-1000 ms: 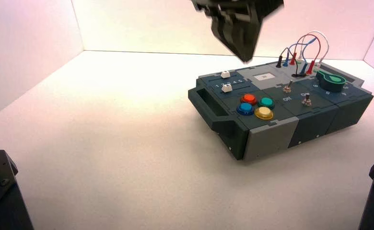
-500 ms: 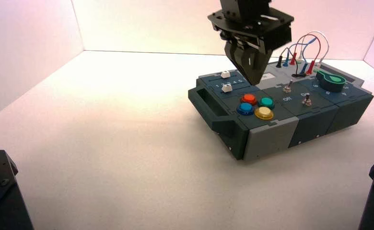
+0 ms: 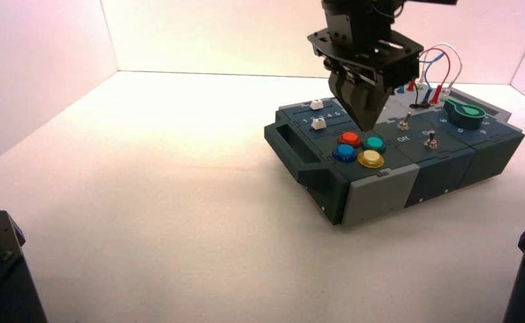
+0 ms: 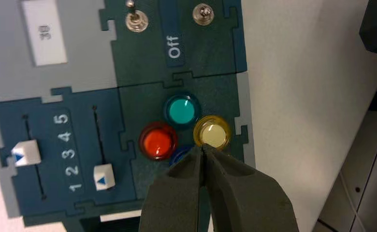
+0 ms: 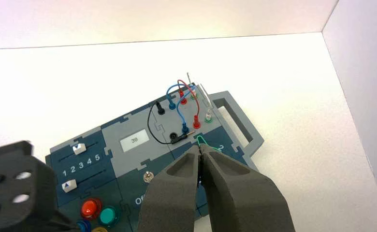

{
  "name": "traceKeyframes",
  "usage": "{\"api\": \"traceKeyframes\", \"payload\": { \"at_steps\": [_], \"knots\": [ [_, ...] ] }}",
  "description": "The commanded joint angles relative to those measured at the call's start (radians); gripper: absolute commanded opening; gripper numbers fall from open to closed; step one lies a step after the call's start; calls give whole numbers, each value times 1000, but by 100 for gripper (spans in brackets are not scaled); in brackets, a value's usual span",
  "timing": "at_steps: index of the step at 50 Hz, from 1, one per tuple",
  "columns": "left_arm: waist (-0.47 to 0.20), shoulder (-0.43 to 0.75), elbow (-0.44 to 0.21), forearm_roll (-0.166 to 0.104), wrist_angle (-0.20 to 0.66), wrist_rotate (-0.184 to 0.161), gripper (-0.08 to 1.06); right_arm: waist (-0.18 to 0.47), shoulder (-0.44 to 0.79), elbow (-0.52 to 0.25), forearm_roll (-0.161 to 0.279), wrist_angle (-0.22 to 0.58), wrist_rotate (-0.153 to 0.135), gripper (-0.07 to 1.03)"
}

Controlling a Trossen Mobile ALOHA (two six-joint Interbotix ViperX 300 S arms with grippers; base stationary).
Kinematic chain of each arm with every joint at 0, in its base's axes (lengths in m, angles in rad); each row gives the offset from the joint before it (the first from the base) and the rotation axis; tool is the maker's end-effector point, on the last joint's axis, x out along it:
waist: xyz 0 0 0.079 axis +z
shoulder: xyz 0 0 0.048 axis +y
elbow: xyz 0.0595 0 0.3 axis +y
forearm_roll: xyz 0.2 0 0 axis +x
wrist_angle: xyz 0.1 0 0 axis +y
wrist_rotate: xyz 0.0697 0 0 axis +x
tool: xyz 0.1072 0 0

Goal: Push the yellow button with the left gripper.

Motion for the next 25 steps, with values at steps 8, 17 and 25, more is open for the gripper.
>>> {"api": "traceKeyframes", "payload": {
  "at_steps": [8,17,25],
  "knots": [
    [-23,26,-57,-3,29,26,-3,-9,6,-21,0,-11,6,-2],
    [-23,37,-60,-3,34,37,-3,-9,6,-21,0,-11,6,-2],
    [-23,44,-66,-3,48,40,-3,-9,6,-21,0,-11,6,-2]
  ]
}}
